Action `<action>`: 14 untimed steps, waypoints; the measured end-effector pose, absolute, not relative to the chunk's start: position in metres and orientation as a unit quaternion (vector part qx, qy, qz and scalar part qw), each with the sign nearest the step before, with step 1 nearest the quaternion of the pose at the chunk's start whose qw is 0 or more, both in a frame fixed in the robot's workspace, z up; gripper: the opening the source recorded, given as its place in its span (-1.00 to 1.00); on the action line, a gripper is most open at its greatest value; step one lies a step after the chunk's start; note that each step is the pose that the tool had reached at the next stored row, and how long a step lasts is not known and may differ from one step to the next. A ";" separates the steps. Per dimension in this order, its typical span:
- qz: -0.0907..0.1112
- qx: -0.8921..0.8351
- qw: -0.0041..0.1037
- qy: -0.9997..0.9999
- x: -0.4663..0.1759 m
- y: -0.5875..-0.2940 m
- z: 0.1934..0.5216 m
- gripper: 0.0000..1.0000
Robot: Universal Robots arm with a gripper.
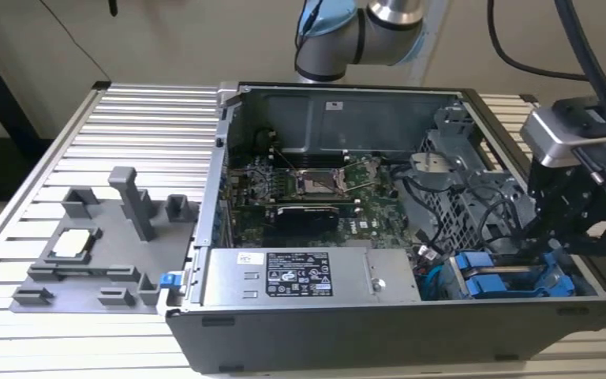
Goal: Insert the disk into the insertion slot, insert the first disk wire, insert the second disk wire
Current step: 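Insert the first disk wire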
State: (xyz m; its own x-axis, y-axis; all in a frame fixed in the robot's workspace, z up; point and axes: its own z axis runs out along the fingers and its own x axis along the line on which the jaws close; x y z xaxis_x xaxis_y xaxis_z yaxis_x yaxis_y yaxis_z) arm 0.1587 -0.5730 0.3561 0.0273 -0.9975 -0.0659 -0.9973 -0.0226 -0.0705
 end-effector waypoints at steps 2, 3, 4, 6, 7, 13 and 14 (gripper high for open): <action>-0.001 -0.715 0.048 0.697 0.159 -0.573 0.365 -0.47; -0.001 -0.715 0.048 0.697 0.159 -0.573 0.369 -0.47; -0.001 -0.715 0.048 0.697 0.159 -0.573 0.374 -0.47; -0.001 -0.715 0.048 0.697 0.159 -0.573 0.383 -0.47; -0.001 -0.715 0.048 0.697 0.159 -0.573 0.387 -0.47; -0.001 -0.715 0.049 0.697 0.159 -0.573 0.398 -0.47; -0.001 -0.715 0.049 0.698 0.159 -0.572 0.398 -0.47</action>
